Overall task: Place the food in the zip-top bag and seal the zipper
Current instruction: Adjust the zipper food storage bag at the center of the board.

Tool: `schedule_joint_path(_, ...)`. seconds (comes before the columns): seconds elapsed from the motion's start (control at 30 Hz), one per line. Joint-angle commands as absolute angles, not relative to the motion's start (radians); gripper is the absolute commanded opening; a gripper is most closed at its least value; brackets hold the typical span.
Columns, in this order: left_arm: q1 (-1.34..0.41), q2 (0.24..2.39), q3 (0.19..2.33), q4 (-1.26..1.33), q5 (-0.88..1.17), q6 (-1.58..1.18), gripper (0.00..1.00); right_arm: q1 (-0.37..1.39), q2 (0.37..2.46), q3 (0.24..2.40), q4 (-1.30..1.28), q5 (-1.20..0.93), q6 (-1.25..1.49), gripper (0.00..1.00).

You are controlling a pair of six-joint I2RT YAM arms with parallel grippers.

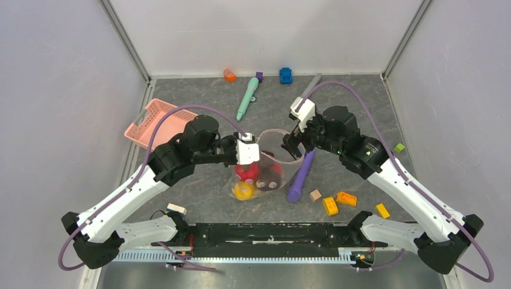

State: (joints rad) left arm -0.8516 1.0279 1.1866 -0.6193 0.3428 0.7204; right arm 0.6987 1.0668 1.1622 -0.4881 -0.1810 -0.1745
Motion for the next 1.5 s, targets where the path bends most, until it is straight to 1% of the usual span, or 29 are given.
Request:
schedule_joint_path(0.0, -0.826, 1.009, 1.224, -0.594, 0.366, 0.781, 0.02, 0.698, 1.06, 1.136, -0.592, 0.232, -0.089, 0.98)
schedule_joint_path(0.13, -0.795, 1.01, 1.221, -0.596, 0.345, 0.778, 0.02, 0.68, 1.13, 1.162, -0.782, 0.626, 0.012, 0.98)
schedule_joint_path(0.17, -0.786, 1.011, 1.222, -0.603, 0.344, 0.779, 0.02, 0.666, 1.15, 1.175, -0.827, 0.686, 0.044, 0.98)
schedule_joint_path(0.23, -0.763, 1.012, 1.223, -0.607, 0.337, 0.781, 0.02, 0.647, 1.163, 1.198, -0.873, 0.733, 0.066, 0.98)
schedule_joint_path(0.3, -0.736, 1.012, 1.222, -0.607, 0.339, 0.778, 0.02, 0.641, 1.147, 1.208, -0.87, 0.734, 0.064, 0.97)
schedule_joint_path(0.4, -0.705, 1.016, 1.212, -0.607, 0.355, 0.777, 0.02, 0.641, 1.094, 1.2, -0.817, 0.668, 0.032, 0.91)
schedule_joint_path(0.5, -0.697, 1.04, 1.201, -0.588, 0.348, 0.748, 0.02, 0.641, 1.039, 1.186, -0.767, 0.579, 0.009, 0.81)
schedule_joint_path(0.63, -0.697, 1.052, 1.163, -0.52, 0.428, 0.619, 0.02, 0.641, 0.998, 1.158, -0.72, 0.474, -0.021, 0.62)
schedule_joint_path(0.67, -0.696, 1.041, 1.14, -0.479, 0.447, 0.57, 0.06, 0.641, 0.994, 1.153, -0.71, 0.454, -0.02, 0.59)
schedule_joint_path(0.7, -0.696, 1.028, 1.106, -0.441, 0.462, 0.533, 0.11, 0.64, 0.993, 1.152, -0.705, 0.43, -0.024, 0.57)
schedule_joint_path(0.73, -0.696, 1.005, 1.066, -0.392, 0.469, 0.486, 0.24, 0.641, 0.997, 1.155, -0.702, 0.405, -0.027, 0.57)
schedule_joint_path(0.77, -0.696, 0.982, 1.034, -0.343, 0.468, 0.447, 0.32, 0.641, 1.002, 1.157, -0.701, 0.39, -0.029, 0.57)
schedule_joint_path(0.8, -0.696, 0.962, 0.997, -0.308, 0.462, 0.405, 0.43, 0.641, 1.008, 1.157, -0.698, 0.378, -0.03, 0.56)
schedule_joint_path(0.87, -0.697, 0.916, 0.935, -0.238, 0.444, 0.333, 0.7, 0.641, 1.021, 1.155, -0.696, 0.368, -0.029, 0.56)
schedule_joint_path(0.9, -0.697, 0.899, 0.909, -0.221, 0.434, 0.298, 0.94, 0.641, 1.028, 1.154, -0.696, 0.367, -0.027, 0.56)
schedule_joint_path(0.93, -0.697, 0.88, 0.895, -0.205, 0.416, 0.268, 0.99, 0.641, 1.036, 1.154, -0.696, 0.366, -0.024, 0.56)
schedule_joint_path(1.07, -0.696, 0.829, 0.836, -0.164, 0.36, 0.132, 1.0, 0.641, 1.061, 1.152, -0.691, 0.349, -0.016, 0.56)
schedule_joint_path(1.3, -0.696, 0.81, 0.675, 0.072, 0.279, 0.026, 1.0, 0.641, 1.061, 1.157, -0.689, 0.34, -0.017, 0.56)
schedule_joint_path(1.47, -0.696, 0.876, 0.694, 0.109, 0.291, -0.026, 1.0, 0.641, 1.052, 1.141, -0.69, 0.328, -0.015, 0.56)
